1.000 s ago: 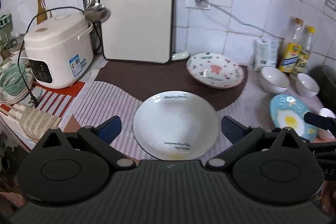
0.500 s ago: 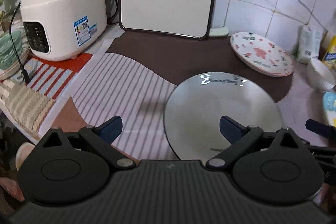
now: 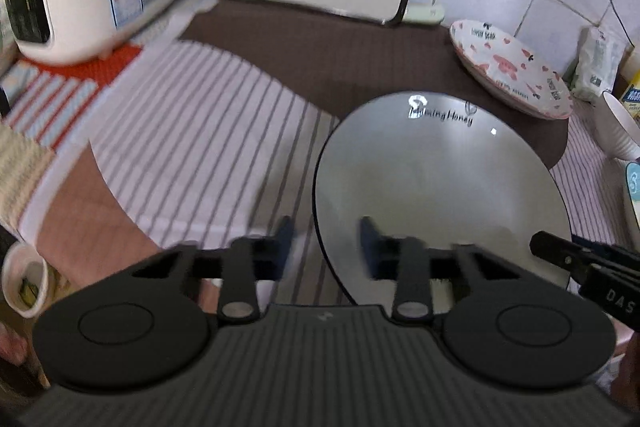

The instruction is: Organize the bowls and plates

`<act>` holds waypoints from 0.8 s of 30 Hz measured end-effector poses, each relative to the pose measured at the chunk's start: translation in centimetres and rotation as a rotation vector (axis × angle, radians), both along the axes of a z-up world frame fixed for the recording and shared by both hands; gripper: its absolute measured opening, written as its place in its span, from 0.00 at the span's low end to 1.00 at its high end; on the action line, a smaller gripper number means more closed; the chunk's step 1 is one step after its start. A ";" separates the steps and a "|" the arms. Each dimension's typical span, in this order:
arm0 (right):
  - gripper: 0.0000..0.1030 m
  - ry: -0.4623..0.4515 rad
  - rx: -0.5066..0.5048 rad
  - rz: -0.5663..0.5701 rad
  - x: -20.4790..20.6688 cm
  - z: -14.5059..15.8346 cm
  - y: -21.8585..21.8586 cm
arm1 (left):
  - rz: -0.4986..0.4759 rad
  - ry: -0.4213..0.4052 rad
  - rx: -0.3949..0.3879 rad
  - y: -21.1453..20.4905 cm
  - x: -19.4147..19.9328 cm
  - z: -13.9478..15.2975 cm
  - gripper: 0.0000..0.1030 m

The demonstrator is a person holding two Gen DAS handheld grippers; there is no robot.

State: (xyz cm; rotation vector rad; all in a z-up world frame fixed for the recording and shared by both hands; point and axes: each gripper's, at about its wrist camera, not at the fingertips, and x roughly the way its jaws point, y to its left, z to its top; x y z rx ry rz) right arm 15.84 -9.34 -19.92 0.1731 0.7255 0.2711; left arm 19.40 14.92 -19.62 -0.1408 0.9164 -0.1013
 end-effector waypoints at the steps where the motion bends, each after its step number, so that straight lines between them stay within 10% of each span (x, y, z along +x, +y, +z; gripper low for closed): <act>1: 0.21 0.003 0.020 -0.002 0.1 -0.1 -0.2 | 0.000 0.007 -0.034 0.2 0.0 -0.2 0.22; 24: 0.23 -0.021 0.051 -0.028 -2.0 2.0 -4.0 | -0.087 -0.014 -0.016 -4.2 -1.8 2.5 0.17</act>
